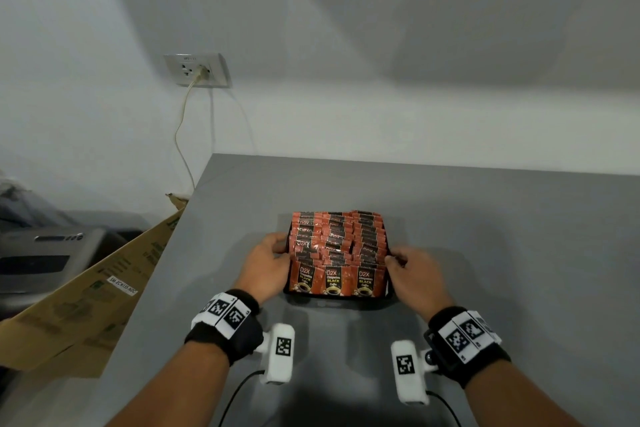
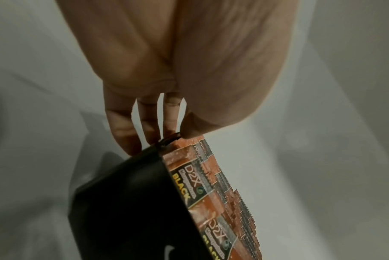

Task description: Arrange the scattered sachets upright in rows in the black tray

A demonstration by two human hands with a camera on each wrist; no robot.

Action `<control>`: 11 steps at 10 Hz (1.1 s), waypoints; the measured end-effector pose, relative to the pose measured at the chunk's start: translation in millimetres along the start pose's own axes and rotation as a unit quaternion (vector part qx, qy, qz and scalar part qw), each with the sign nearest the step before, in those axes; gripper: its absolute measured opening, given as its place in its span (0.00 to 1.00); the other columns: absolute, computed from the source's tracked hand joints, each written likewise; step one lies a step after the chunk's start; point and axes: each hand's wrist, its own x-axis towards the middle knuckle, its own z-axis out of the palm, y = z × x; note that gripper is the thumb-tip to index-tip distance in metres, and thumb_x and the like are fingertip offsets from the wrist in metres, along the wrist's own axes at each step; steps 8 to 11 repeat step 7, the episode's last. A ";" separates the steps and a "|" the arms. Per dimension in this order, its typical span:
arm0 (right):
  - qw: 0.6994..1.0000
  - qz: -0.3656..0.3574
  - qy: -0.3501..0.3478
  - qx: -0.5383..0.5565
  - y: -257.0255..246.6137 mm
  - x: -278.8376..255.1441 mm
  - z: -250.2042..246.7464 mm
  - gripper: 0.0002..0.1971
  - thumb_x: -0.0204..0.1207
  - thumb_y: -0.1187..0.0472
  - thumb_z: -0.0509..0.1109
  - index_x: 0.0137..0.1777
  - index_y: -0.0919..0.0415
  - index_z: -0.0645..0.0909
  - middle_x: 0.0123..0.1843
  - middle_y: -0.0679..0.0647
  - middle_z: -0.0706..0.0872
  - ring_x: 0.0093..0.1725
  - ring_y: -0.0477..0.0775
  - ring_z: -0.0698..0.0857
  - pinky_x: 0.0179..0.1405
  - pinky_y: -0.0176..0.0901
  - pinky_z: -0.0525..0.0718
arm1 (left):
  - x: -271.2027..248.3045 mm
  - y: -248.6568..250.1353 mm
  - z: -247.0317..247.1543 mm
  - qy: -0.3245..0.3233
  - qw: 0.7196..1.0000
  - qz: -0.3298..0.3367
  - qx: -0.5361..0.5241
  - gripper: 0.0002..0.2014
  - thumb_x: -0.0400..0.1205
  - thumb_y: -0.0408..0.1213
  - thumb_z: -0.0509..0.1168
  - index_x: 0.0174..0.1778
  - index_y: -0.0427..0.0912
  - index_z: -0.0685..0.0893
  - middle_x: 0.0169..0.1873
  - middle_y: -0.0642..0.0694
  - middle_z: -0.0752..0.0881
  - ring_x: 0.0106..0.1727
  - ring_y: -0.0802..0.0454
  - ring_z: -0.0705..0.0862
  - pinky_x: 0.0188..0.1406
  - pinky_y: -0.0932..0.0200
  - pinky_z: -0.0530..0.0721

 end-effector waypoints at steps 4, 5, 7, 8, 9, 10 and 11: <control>0.999 0.030 0.033 0.017 -0.7 11.6 -16.1 0.13 0.86 0.61 0.64 0.44 0.56 0.89 0.40 0.51 0.91 0.40 0.49 0.89 0.31 0.32 0.78 | 8.8 16.9 14.3 -0.014 1.000 0.016 -0.016 0.18 0.85 0.27 0.60 0.66 0.49 0.83 0.50 0.59 0.89 0.50 0.55 0.90 0.56 0.48 0.89; 0.999 0.030 0.030 0.010 1.3 13.7 -15.2 0.14 0.86 0.60 0.63 0.43 0.56 0.89 0.39 0.50 0.91 0.39 0.47 0.89 0.30 0.31 0.77 | 9.3 17.1 16.5 -0.015 1.000 0.018 -0.021 0.16 0.86 0.29 0.61 0.64 0.52 0.82 0.48 0.62 0.86 0.50 0.59 0.87 0.57 0.50 0.88; 0.998 0.038 0.034 0.031 -0.7 11.8 -16.7 0.14 0.87 0.58 0.63 0.45 0.57 0.89 0.40 0.51 0.91 0.40 0.48 0.89 0.29 0.28 0.77 | 9.3 18.1 16.8 -0.006 0.998 0.017 -0.064 0.15 0.88 0.31 0.61 0.66 0.54 0.79 0.50 0.62 0.84 0.50 0.61 0.86 0.53 0.56 0.86; 0.998 0.038 0.034 0.031 -0.7 11.8 -16.7 0.14 0.87 0.58 0.63 0.45 0.57 0.89 0.40 0.51 0.91 0.40 0.48 0.89 0.29 0.28 0.77 | 9.3 18.1 16.8 -0.006 0.998 0.017 -0.064 0.15 0.88 0.31 0.61 0.66 0.54 0.79 0.50 0.62 0.84 0.50 0.61 0.86 0.53 0.56 0.86; 0.998 0.038 0.034 0.031 -0.7 11.8 -16.7 0.14 0.87 0.58 0.63 0.45 0.57 0.89 0.40 0.51 0.91 0.40 0.48 0.89 0.29 0.28 0.77 | 9.3 18.1 16.8 -0.006 0.998 0.017 -0.064 0.15 0.88 0.31 0.61 0.66 0.54 0.79 0.50 0.62 0.84 0.50 0.61 0.86 0.53 0.56 0.86; 0.998 0.038 0.034 0.031 -0.7 11.8 -16.7 0.14 0.87 0.58 0.63 0.45 0.57 0.89 0.40 0.51 0.91 0.40 0.48 0.89 0.29 0.28 0.77 | 9.3 18.1 16.8 -0.006 0.998 0.017 -0.064 0.15 0.88 0.31 0.61 0.66 0.54 0.79 0.50 0.62 0.84 0.50 0.61 0.86 0.53 0.56 0.86; 0.998 0.038 0.034 0.031 -0.7 11.8 -16.7 0.14 0.87 0.58 0.63 0.45 0.57 0.89 0.40 0.51 0.91 0.40 0.48 0.89 0.29 0.28 0.77 | 9.3 18.1 16.8 -0.006 0.998 0.017 -0.064 0.15 0.88 0.31 0.61 0.66 0.54 0.79 0.50 0.62 0.84 0.50 0.61 0.86 0.53 0.56 0.86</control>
